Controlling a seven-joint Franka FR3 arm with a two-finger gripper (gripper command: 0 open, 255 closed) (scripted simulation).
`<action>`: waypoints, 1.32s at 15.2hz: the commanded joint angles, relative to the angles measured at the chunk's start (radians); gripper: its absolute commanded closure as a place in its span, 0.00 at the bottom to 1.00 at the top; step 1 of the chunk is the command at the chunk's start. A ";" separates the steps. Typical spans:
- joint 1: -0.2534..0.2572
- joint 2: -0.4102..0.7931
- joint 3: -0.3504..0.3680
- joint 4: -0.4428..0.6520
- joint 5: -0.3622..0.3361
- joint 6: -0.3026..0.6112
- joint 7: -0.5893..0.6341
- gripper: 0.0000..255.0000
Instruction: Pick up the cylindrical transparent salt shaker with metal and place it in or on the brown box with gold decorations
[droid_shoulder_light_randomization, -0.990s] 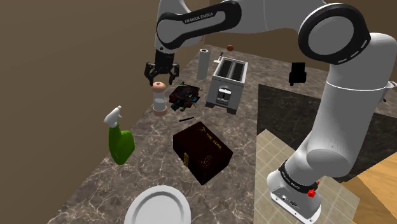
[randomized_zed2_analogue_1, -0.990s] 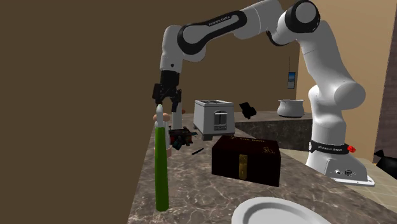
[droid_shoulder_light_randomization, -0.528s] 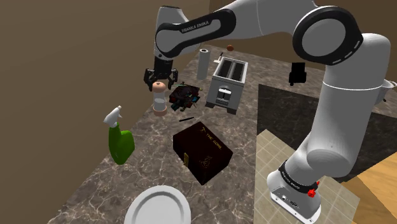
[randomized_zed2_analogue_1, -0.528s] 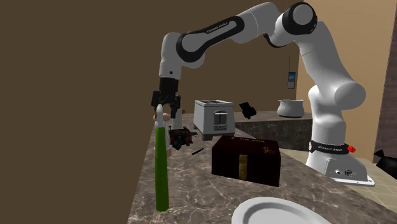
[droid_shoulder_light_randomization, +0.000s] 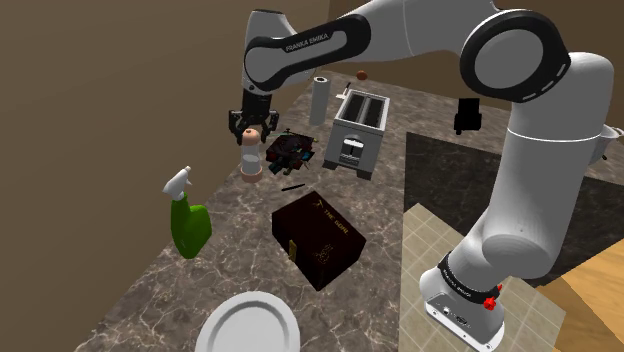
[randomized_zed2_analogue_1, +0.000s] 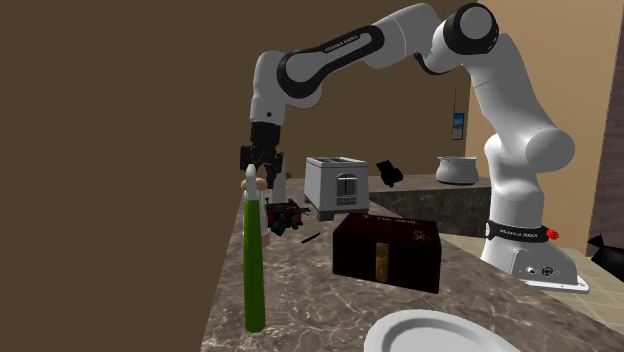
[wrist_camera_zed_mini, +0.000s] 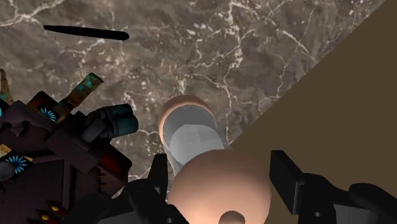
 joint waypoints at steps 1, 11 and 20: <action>0.000 0.000 0.000 0.000 0.000 0.000 0.000 1.00; -0.001 -0.017 0.001 0.030 0.001 -0.047 0.003 1.00; -0.002 -0.045 0.003 0.112 0.003 -0.156 0.012 1.00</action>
